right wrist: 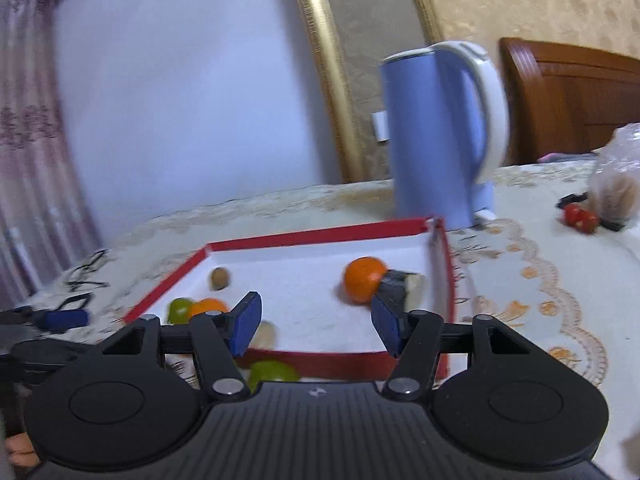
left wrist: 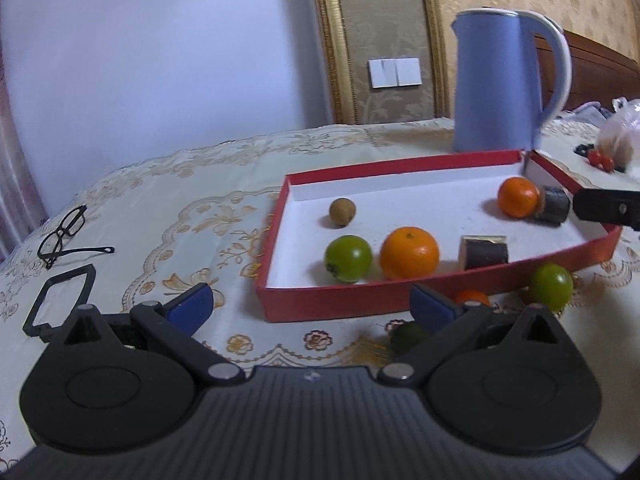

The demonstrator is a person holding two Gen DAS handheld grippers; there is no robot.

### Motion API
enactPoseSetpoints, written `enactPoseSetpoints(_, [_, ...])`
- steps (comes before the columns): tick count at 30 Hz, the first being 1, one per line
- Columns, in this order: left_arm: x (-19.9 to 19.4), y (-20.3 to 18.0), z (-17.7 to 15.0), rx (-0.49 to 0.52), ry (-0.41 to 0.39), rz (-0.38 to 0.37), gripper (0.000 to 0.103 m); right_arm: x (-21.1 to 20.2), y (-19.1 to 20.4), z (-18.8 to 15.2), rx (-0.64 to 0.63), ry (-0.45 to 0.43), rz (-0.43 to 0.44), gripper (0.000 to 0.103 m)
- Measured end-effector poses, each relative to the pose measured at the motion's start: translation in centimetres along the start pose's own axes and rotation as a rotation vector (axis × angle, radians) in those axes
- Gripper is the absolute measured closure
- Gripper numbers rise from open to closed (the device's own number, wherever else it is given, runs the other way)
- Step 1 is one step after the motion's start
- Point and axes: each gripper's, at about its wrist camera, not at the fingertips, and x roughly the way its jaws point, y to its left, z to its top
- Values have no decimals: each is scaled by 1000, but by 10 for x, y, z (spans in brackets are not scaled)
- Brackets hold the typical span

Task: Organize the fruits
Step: 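Move the right tool to the large green tomato and grasp it while the left tool returns, then grasp the dark green lime with the left gripper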

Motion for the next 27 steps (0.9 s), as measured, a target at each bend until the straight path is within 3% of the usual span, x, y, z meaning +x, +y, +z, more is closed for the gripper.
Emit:
enactPoseSetpoints(10, [-3, -3, -3, 17, 10, -94, 0, 9, 28, -13, -182, 120, 57, 44])
enactPoseSetpoints(14, [-8, -14, -6, 72, -20, -84, 0, 15, 33, -20, -224, 162, 36, 47])
enactPoseSetpoints(19, [-12, -23, -10, 131, -59, -64, 10, 20, 45, -28, -304, 183, 26, 47])
enactPoseSetpoints(21, [-13, -21, -9, 123, -50, -103, 16, 23, 44, -29, -305, 188, -3, 47])
enactPoseSetpoints(27, [-6, -20, -6, 98, 15, -237, 20, 31, 45, -32, -308, 219, -32, 51])
